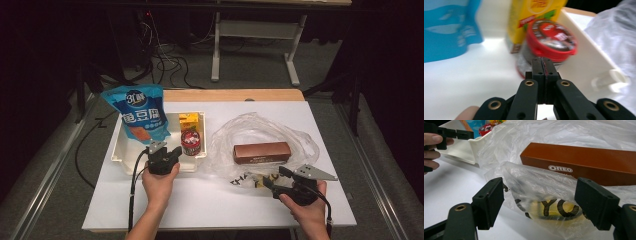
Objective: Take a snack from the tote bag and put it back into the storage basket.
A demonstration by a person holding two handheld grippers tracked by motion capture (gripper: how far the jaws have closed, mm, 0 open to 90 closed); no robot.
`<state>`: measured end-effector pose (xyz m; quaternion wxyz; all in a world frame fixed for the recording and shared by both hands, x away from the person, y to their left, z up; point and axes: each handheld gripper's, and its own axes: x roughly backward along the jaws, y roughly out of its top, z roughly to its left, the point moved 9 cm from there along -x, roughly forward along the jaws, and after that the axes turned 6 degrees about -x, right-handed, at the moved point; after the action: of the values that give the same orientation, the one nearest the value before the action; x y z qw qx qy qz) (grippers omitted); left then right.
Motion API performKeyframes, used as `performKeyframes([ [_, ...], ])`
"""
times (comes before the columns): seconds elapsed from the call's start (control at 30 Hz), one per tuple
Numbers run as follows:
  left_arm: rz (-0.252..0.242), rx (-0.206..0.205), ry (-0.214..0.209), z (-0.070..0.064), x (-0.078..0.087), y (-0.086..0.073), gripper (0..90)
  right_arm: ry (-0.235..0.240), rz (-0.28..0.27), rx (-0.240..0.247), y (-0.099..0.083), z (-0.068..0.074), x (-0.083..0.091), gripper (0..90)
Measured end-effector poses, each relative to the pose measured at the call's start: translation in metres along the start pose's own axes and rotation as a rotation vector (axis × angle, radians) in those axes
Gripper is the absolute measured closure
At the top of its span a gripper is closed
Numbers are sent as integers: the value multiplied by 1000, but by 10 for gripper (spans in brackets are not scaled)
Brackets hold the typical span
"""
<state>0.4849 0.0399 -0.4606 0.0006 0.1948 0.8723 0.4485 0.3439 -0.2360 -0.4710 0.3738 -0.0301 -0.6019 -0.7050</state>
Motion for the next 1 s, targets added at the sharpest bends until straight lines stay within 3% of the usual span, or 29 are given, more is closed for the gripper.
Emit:
performKeyframes([
  [0.07, -3, -18, 21, 0, -5, -2, 900, 0, -7, -1, 1, 1, 2, 244],
  [0.23, -14, 6, 43, 6, -14, 4, 900, -1, -9, -2, 1, 0, 2, 244],
  [0.37, -28, -19, 70, 11, -19, 11, 900, 0, -1, 1, -1, -1, 1, 244],
  [0.57, -41, -24, 103, 21, -29, 20, 900, -4, -1, 5, 0, -2, 1, 245],
  [0.77, -31, 4, 127, 32, -34, 20, 900, -4, -3, 3, 0, -2, 1, 245],
  [0.9, -31, 54, 156, 41, -43, 21, 900, -9, 0, -3, -1, -3, 1, 246],
  [1.0, -13, 30, 146, 36, -45, 16, 900, -13, -3, 2, 0, -4, 2, 247],
])
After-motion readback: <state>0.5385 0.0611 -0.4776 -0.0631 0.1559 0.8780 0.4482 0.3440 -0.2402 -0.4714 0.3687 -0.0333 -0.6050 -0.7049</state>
